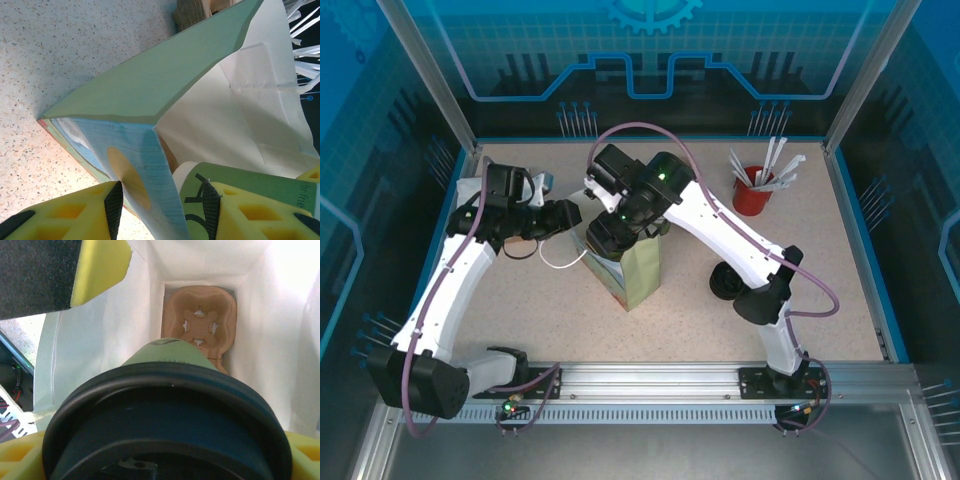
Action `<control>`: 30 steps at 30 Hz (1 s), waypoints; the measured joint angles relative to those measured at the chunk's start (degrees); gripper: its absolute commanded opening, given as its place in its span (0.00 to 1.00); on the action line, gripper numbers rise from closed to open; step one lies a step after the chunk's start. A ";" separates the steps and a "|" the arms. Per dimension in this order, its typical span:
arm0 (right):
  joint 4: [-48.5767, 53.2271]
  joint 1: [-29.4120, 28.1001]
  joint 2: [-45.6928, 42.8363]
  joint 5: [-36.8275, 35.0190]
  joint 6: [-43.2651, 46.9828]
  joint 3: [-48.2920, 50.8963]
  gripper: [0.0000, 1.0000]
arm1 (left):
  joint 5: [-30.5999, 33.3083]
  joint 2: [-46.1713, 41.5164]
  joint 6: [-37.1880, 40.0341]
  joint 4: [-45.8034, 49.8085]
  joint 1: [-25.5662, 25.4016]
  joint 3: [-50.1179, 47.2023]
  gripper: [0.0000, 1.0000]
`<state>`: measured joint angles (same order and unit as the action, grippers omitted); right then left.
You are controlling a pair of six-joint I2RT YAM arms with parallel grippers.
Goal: Pack the takeout coffee
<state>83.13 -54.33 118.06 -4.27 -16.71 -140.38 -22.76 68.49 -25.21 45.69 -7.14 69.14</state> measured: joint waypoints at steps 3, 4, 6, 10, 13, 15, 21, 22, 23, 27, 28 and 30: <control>-0.07 0.00 0.59 0.50 -0.02 -1.01 0.78 | -0.02 -0.13 -0.33 -0.24 -0.07 -0.20 0.49; -0.04 0.00 0.70 0.74 -0.02 -1.40 0.78 | 0.00 -0.24 -0.39 -0.35 -0.13 -0.33 0.48; -0.22 0.00 0.85 1.22 -0.04 -1.95 0.78 | -0.02 -0.33 -0.39 -0.48 -0.26 -0.37 0.48; -0.68 0.02 1.11 1.79 -0.02 -2.56 0.78 | 0.00 -0.44 -0.39 -0.59 -0.39 -0.37 0.49; -0.94 0.15 1.86 1.86 -0.02 -3.54 0.78 | 0.00 -0.44 -0.39 -0.59 -0.57 -0.37 0.49; -1.29 0.39 2.25 1.97 -0.02 -3.74 0.78 | 0.00 -0.46 -0.39 -0.59 -0.63 -0.37 0.49; -1.49 1.53 3.72 2.19 0.00 -4.48 0.78 | 0.02 -0.48 -0.42 -0.59 -0.66 -0.37 0.49; -1.40 1.66 3.85 2.16 0.02 -4.48 0.77 | 0.09 -0.48 -0.39 -0.57 -0.63 -0.37 0.49; -1.27 1.79 3.93 2.16 0.02 -4.48 0.78 | 0.26 -0.48 -0.42 -0.57 -0.66 -0.37 0.49; -1.03 1.88 3.87 2.08 0.31 -3.45 0.77 | 0.90 -0.52 -0.39 -0.52 -0.66 -0.37 0.49; -0.98 1.88 3.85 1.81 0.44 -2.78 0.78 | 1.01 -0.52 -0.39 -0.50 -0.66 -0.37 0.49; -0.42 1.88 3.82 1.29 0.68 -1.38 0.78 | 1.14 -0.52 -0.39 -0.39 -0.66 -0.37 0.49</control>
<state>82.72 -52.45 121.89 -2.98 -16.03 -141.75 -21.63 67.96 -25.61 45.30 -7.79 68.77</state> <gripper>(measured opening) 0.828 0.490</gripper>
